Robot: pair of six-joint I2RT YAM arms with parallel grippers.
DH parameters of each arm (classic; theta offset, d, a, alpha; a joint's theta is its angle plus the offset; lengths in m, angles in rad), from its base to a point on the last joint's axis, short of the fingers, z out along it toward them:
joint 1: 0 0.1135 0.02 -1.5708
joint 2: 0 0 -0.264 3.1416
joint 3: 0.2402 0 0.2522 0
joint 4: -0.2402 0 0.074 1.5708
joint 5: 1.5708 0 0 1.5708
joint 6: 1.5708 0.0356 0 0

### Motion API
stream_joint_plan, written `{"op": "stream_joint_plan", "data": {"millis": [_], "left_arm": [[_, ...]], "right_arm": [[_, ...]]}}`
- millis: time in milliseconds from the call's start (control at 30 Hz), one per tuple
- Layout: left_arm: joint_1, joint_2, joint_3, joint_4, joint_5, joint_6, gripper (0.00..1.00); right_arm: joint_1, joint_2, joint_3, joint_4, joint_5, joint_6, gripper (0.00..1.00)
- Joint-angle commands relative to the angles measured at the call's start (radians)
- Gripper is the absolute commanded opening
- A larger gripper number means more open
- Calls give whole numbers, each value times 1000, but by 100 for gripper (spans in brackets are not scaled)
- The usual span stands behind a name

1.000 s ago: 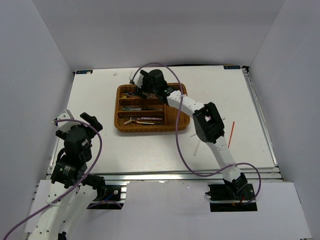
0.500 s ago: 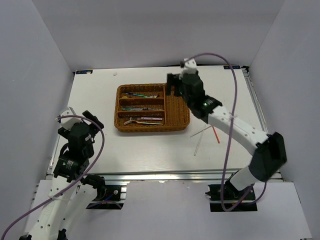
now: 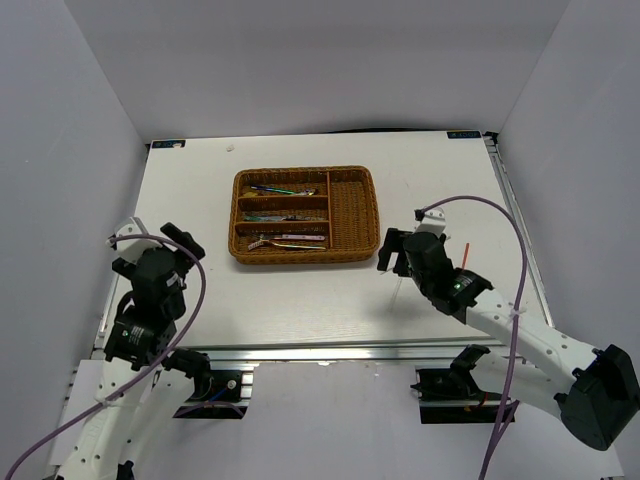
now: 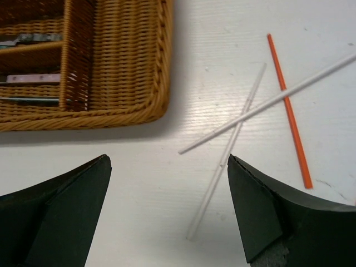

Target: Sort the eating utensils into containers

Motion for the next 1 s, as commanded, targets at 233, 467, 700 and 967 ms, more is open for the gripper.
{"op": "stream_joint_plan", "data": {"millis": [233,467,700,967], "left_arm": [[6,68,26,-27,-31,0,98],[6,139,69,-61,-22,45,98],[6,113,22,-27,-19,51,98],[7,102,16,-24,-19,48,98]], "right_arm": [[1,-52,94,-261,107,41,89],[1,-3,87,-322,126,48,89],[1,46,58,-305,66,56,89],[1,45,31,-333,35,93,89]]}}
